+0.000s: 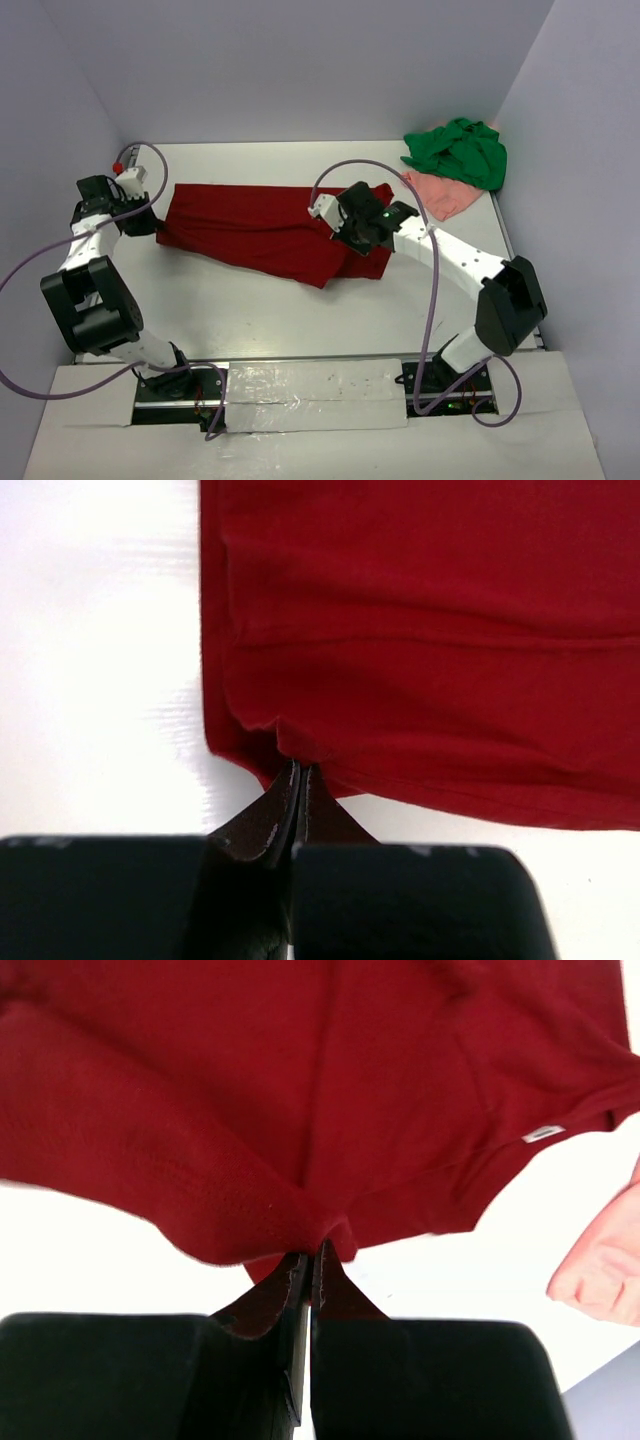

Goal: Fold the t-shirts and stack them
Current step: Fold the tshirt

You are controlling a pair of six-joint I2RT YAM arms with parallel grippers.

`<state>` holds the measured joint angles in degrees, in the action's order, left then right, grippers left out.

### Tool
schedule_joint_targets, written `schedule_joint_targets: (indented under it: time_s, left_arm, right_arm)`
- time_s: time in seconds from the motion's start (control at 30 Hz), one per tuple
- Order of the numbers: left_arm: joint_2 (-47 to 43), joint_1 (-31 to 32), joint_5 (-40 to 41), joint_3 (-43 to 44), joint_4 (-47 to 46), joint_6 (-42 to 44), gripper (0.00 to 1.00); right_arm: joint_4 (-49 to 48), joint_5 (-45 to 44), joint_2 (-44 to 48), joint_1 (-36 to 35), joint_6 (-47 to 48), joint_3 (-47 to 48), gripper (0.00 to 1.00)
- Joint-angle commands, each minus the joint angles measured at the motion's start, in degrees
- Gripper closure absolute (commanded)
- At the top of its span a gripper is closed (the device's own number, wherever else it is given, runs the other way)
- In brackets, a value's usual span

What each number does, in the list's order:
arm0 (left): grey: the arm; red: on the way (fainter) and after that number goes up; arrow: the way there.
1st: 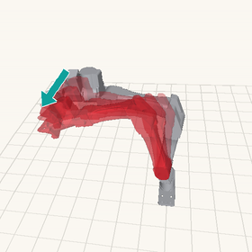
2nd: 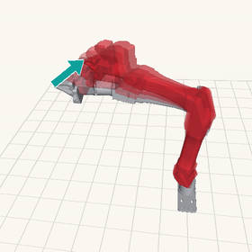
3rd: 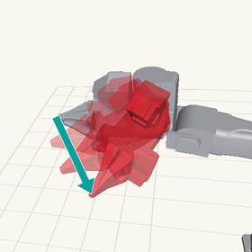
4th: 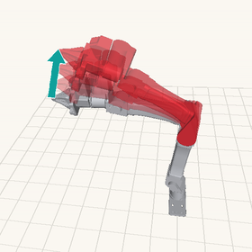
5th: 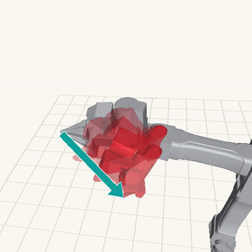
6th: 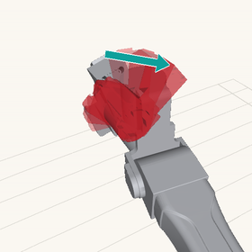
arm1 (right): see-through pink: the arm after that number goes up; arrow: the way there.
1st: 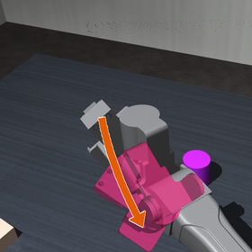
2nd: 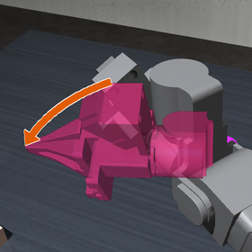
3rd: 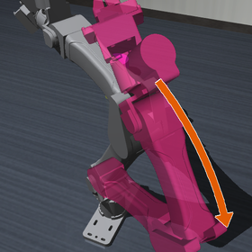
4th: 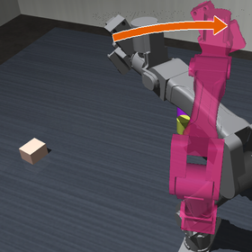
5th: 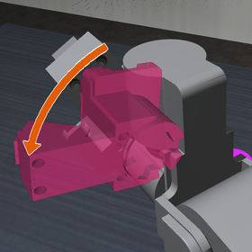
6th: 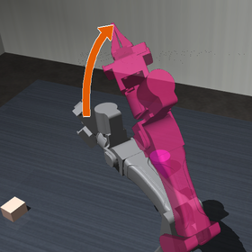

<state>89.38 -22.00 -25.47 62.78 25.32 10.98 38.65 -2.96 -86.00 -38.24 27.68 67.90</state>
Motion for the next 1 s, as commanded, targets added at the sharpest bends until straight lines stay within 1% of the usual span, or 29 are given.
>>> schedule_joint_targets:
  time_s: [0.0, 0.37, 0.73, 0.97]
  left_arm:
    - [1.9, 1.0, -2.3, 4.0, -0.3, 0.3, 1.00]
    - [6.9, 3.5, -1.3, 8.5, -0.7, 0.2, 1.00]
    - [8.8, 4.1, -0.4, 10.1, -0.9, 0.4, 1.00]
    - [9.4, 4.1, -0.2, 11.0, -2.0, -0.4, 1.00]
  right_arm:
    - [-1.1, -2.0, -4.2, 2.3, -0.1, 4.6, 1.00]
    - [-2.9, -3.4, -17.4, 10.4, 0.2, 16.4, 1.00]
    - [-3.0, -4.7, -22.5, 17.0, 1.2, 22.7, 1.00]
    - [-2.4, -4.2, -25.1, 20.9, 0.4, 29.6, 1.00]
